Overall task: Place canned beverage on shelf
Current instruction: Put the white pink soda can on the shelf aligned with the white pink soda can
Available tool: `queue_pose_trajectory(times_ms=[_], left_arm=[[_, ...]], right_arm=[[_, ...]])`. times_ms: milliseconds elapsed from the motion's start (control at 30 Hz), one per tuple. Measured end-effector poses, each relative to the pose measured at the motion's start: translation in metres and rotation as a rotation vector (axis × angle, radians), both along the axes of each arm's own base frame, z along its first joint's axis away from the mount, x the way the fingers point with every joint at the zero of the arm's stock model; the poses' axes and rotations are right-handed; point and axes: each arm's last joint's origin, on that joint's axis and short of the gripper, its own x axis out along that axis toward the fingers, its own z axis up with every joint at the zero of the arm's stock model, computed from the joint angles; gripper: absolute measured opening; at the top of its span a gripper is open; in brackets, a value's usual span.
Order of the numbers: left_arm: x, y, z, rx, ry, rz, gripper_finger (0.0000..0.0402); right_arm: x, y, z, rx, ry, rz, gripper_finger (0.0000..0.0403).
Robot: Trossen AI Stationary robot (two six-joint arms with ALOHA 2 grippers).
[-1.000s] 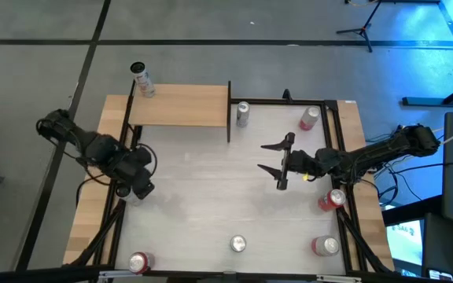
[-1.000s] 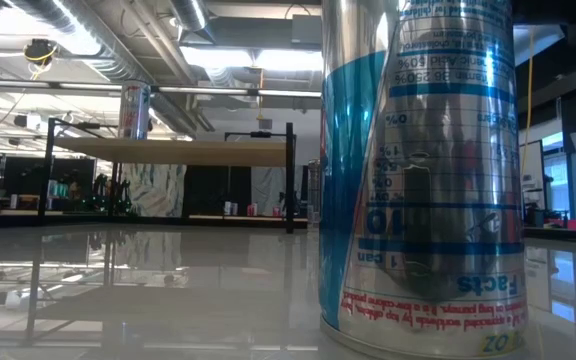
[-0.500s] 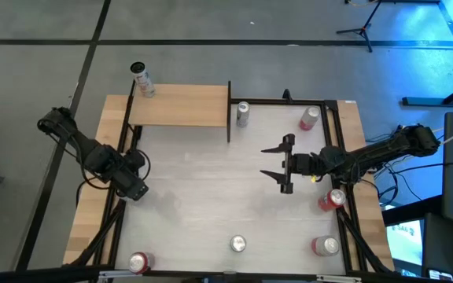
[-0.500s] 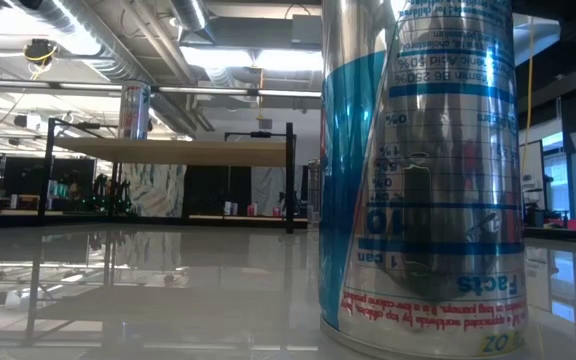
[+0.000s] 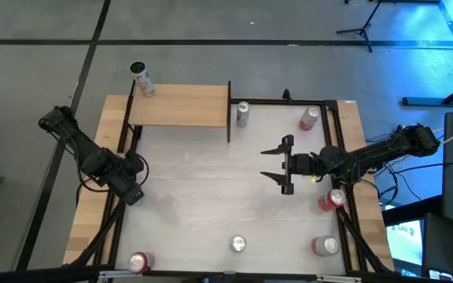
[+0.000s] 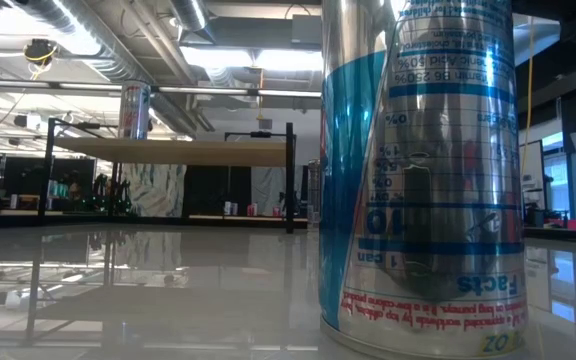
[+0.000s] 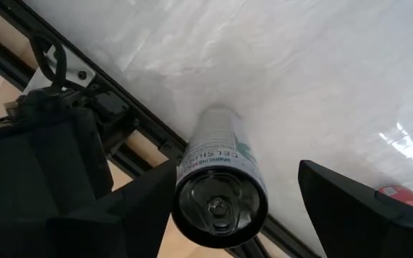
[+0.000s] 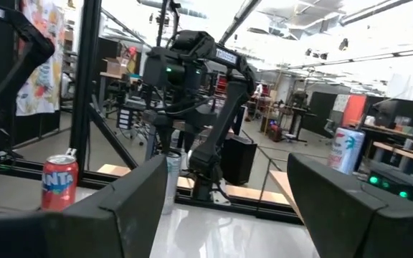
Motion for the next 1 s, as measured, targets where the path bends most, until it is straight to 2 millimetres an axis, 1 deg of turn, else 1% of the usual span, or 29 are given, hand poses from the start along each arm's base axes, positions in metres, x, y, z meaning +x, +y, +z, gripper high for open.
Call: queue_pose_trajectory(times_ms=[133, 200, 400, 500, 1000], left_arm=[[-0.002, -0.003, 0.0, 0.002, -0.003, -0.002, 0.0282], [-0.003, -0.003, -0.003, 0.014, 0.004, -0.005, 0.0282], [-0.008, -0.003, -0.027, 0.02, 0.122, -0.003, 0.0282], [-0.011, -0.003, -0.033, -0.012, 0.188, 0.014, 0.0282], [-0.012, -0.005, -0.034, -0.072, 0.238, 0.024, 0.0282]], right_arm=[[0.0, 0.0, 0.0, -0.001, -0.001, 0.013, 0.0287], [0.0, 0.0, 0.0, -0.001, -0.001, 0.013, 0.0287], [0.0, 0.0, 0.0, -0.001, -0.001, 0.013, 0.0287], [0.0, 0.0, 0.0, -0.001, -0.002, 0.013, 0.0287], [0.0, 0.0, 0.0, -0.001, -0.002, 0.012, 0.0287]])
